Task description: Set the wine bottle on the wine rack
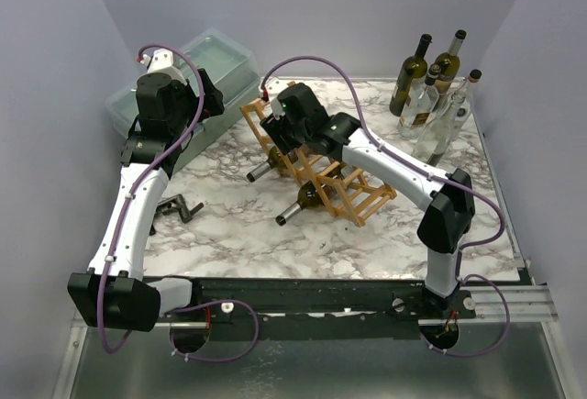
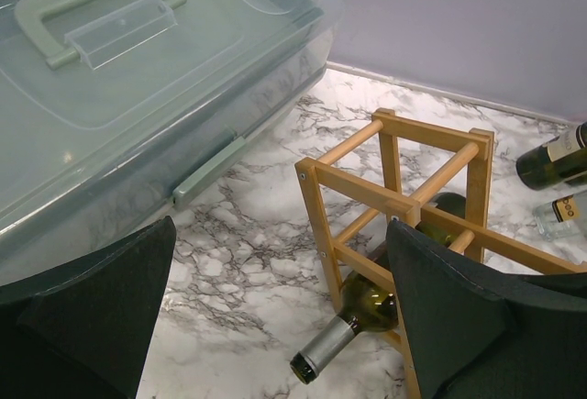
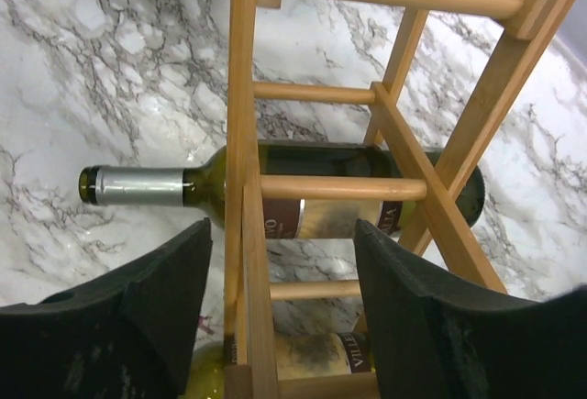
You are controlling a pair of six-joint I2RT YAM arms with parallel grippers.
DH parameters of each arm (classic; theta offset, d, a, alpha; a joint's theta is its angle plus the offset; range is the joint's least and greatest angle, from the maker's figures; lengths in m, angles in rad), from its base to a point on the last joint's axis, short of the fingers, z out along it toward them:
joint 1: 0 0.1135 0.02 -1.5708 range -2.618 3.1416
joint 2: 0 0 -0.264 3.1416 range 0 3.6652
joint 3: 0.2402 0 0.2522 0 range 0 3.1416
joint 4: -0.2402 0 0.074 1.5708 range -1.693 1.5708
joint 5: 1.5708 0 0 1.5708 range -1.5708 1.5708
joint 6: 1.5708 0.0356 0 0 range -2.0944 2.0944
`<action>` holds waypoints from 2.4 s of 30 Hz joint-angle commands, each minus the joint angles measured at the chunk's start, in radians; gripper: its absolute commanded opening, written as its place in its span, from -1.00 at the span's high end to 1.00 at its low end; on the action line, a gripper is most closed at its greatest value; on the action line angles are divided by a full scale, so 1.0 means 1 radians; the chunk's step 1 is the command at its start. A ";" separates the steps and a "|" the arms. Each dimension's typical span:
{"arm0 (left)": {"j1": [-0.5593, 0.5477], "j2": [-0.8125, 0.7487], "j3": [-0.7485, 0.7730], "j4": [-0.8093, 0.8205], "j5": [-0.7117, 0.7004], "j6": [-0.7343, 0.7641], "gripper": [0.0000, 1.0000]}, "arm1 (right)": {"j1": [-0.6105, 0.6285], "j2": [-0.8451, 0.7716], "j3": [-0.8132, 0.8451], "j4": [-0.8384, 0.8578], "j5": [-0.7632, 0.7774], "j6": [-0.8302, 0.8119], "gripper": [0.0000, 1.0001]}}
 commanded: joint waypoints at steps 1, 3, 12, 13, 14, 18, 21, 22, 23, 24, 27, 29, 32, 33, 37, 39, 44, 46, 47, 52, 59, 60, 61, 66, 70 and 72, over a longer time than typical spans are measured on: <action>-0.006 -0.004 -0.005 0.007 -0.024 0.011 -0.97 | -0.006 -0.031 0.035 -0.126 -0.114 -0.039 -0.26; -0.007 -0.007 -0.006 0.009 -0.010 0.007 -0.97 | -0.006 -0.029 0.038 -0.151 -0.125 -0.053 -0.15; -0.020 0.004 -0.010 0.009 -0.031 0.022 -0.97 | -0.008 -0.046 0.044 -0.226 -0.204 -0.104 0.14; -0.018 0.008 -0.008 0.006 -0.040 0.023 -0.97 | -0.008 -0.045 0.050 -0.239 -0.220 -0.117 0.16; -0.019 0.008 -0.005 0.004 -0.038 0.023 -0.97 | -0.008 -0.047 0.051 -0.249 -0.229 -0.131 0.16; -0.024 0.001 -0.009 0.007 -0.037 0.026 -0.97 | -0.008 -0.050 0.057 -0.299 -0.292 -0.170 0.18; -0.023 0.004 -0.003 0.003 -0.037 0.027 -0.97 | -0.009 -0.067 0.043 -0.327 -0.337 -0.209 0.18; -0.024 0.001 -0.004 0.004 -0.027 0.023 -0.97 | -0.010 -0.080 0.022 -0.317 -0.339 -0.213 0.18; -0.025 -0.002 -0.006 0.006 -0.025 0.023 -0.97 | -0.012 -0.094 0.010 -0.309 -0.344 -0.217 0.18; -0.028 -0.001 -0.007 0.005 -0.034 0.026 -0.97 | -0.016 -0.100 0.003 -0.311 -0.360 -0.223 0.18; -0.026 0.006 -0.003 0.003 -0.040 0.028 -0.97 | -0.018 -0.127 -0.014 -0.308 -0.380 -0.248 0.20; -0.029 0.004 -0.005 0.004 -0.026 0.022 -0.97 | -0.019 -0.145 -0.034 -0.292 -0.382 -0.252 0.20; -0.030 0.010 -0.006 0.002 -0.042 0.026 -0.97 | -0.019 -0.151 -0.040 -0.278 -0.382 -0.252 0.15; -0.029 0.010 -0.004 0.002 -0.038 0.026 -0.97 | -0.019 -0.155 -0.041 -0.264 -0.376 -0.245 0.08; -0.034 0.005 -0.007 0.005 -0.031 0.023 -0.97 | -0.018 -0.172 -0.035 -0.191 -0.402 -0.169 -0.25; -0.034 0.011 -0.005 0.003 -0.036 0.023 -0.97 | -0.019 -0.174 -0.010 -0.194 -0.459 -0.146 -0.31; -0.039 0.010 -0.008 0.004 -0.034 0.026 -0.97 | -0.019 -0.251 -0.035 -0.103 -0.412 -0.090 -0.55; -0.038 0.015 -0.003 0.002 -0.034 0.025 -0.97 | -0.019 -0.291 -0.036 -0.078 -0.393 -0.085 -0.60; -0.038 0.015 -0.003 0.003 -0.020 0.020 -0.97 | -0.018 -0.315 -0.053 -0.051 -0.371 -0.077 -0.63; -0.040 0.013 -0.003 0.002 -0.027 0.020 -0.97 | -0.019 -0.479 -0.214 0.149 -0.195 -0.040 -0.79; -0.043 0.017 -0.002 0.004 -0.013 0.015 -0.97 | -0.024 -0.645 -0.409 0.374 0.157 -0.063 -0.93; -0.043 0.019 0.000 0.003 -0.009 0.011 -0.97 | -0.029 -0.652 -0.410 0.384 0.184 -0.072 -0.93; -0.043 0.018 0.000 0.003 0.015 0.005 -0.97 | -0.035 -0.656 -0.407 0.392 0.208 -0.075 -0.93; -0.043 0.019 -0.001 0.004 0.017 0.002 -0.97 | -0.077 -0.661 -0.402 0.388 0.313 -0.052 -0.93; -0.043 0.021 -0.001 0.004 0.030 -0.003 -0.97 | -0.228 -0.659 -0.400 0.341 0.242 0.066 -0.92; -0.043 0.022 0.001 0.004 0.030 -0.004 -0.97 | -0.314 -0.651 -0.398 0.322 0.193 0.139 -0.92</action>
